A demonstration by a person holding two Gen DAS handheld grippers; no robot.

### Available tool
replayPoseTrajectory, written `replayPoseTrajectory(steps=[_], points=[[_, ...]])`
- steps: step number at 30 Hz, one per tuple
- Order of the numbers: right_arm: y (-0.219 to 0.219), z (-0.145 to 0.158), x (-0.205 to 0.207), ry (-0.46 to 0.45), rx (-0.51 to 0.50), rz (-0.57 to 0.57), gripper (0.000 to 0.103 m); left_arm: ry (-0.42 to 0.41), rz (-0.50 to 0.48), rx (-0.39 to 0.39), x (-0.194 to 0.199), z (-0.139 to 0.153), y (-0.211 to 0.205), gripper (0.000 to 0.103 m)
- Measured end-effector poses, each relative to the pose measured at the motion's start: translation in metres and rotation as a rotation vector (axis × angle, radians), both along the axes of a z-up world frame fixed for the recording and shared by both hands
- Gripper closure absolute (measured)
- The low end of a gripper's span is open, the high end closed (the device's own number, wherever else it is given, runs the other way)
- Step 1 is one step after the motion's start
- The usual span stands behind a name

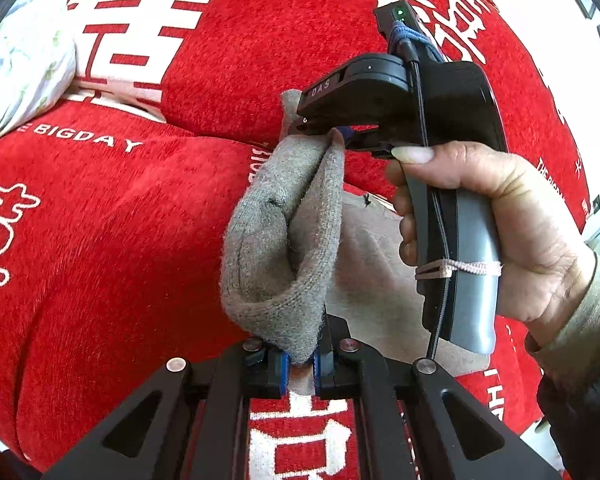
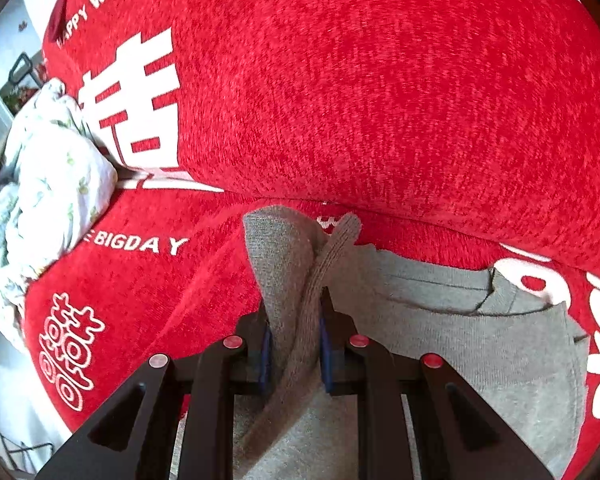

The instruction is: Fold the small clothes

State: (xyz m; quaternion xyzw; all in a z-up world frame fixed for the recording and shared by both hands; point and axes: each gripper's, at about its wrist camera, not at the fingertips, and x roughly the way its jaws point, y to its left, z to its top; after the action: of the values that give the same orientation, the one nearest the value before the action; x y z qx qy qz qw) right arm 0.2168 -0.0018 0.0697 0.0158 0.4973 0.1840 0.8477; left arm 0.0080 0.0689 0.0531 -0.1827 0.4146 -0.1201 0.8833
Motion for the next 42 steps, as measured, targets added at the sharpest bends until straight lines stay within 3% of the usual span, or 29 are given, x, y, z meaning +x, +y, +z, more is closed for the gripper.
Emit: replayPoseTrajectory(steps=[14, 42], points=[[-0.039, 0.023, 0.000, 0.013, 0.111, -0.041, 0.083, -0.025, -0.042, 0.057, -0.001, 0.021, -0.032, 0.094], [-0.084, 0.035, -0.002, 0.032, 0.175, -0.071, 0.083, -0.015, -0.069, 0.144, 0.002, 0.032, -0.067, 0.094]])
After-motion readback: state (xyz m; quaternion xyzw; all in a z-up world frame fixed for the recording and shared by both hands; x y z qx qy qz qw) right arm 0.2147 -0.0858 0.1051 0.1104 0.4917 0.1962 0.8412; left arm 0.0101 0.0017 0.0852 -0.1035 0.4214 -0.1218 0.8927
